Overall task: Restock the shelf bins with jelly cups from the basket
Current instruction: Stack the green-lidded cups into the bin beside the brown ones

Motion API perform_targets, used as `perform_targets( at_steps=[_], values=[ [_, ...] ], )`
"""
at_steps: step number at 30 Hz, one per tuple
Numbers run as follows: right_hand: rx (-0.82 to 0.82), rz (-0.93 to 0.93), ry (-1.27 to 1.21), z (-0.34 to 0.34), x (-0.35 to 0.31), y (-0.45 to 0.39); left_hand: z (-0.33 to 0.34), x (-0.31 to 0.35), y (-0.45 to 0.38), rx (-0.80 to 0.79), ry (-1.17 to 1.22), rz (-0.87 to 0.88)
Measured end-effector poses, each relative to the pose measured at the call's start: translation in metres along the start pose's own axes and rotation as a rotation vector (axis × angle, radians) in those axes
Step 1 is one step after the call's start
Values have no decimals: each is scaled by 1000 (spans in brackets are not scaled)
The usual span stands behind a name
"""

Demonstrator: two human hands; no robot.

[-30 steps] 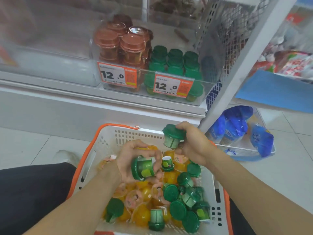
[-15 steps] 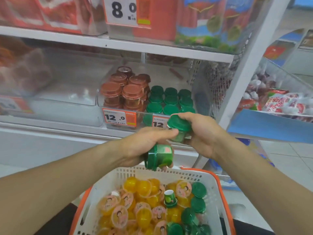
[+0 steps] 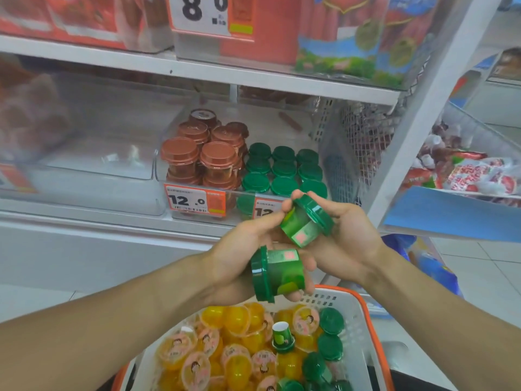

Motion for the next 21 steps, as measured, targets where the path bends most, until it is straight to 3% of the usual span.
perform_targets(
  at_steps=[3, 6, 11, 21],
  values=[
    [38, -8, 94, 4, -1, 0, -2, 0, 7, -26, -102, 2],
    [133, -61, 265, -4, -3, -3, -5, 0, 12, 57, -194, 103],
    [215, -152, 543, -20, -13, 2, -14, 7, 11, 222, -192, 220],
    [403, -441, 814, -1, -36, 11, -9, 19, 13, 251, -166, 238]
  ],
)
Point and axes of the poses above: each hand's wrist, its own y-axis away from the middle knuckle, its own z-axis out of the palm, x = y × z, the point moved 3 cm from there along -y, towards the middle knuckle, and after that the axes turned 9 degrees about z, right-handed, at the moved point
